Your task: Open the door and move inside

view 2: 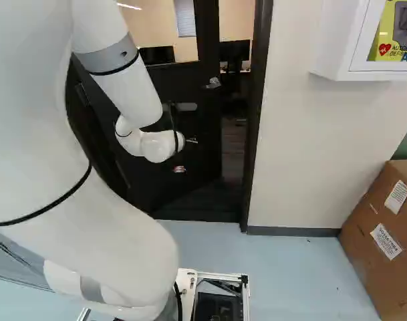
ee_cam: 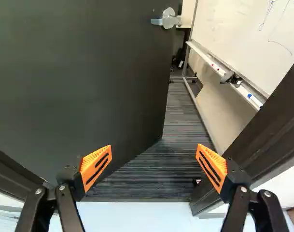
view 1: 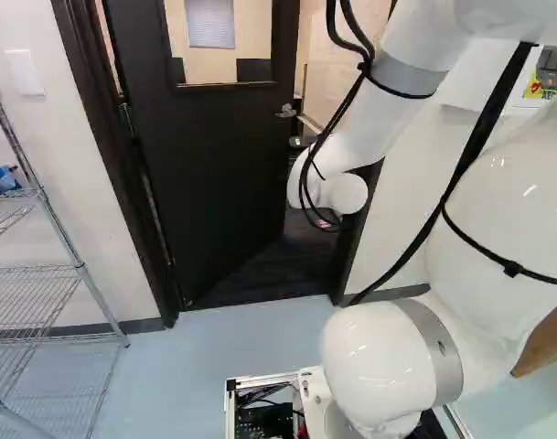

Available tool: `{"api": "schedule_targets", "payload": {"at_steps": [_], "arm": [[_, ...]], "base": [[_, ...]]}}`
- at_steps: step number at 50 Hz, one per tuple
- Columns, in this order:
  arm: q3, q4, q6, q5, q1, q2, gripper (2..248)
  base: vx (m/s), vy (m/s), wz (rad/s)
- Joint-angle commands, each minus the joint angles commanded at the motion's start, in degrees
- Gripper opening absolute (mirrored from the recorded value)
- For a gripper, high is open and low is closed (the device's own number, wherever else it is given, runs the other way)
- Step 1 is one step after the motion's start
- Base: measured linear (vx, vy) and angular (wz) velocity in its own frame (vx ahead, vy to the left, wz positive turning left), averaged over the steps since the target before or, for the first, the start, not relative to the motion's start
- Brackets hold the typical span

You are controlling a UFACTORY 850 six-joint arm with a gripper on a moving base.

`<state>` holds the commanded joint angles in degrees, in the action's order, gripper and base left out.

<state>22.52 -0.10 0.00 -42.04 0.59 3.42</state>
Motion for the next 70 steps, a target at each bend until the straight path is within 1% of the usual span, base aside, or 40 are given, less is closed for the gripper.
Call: {"api": "schedule_targets", "payload": {"at_steps": [32,70], "arm": [[0.0,0.0,0.0,0.0,0.0,0.0,247],[0.0,0.0,0.0,0.0,0.0,0.0,247]], "base": [[0.059,0.002,-0.005],[0.081,0.043,0.131]]}}
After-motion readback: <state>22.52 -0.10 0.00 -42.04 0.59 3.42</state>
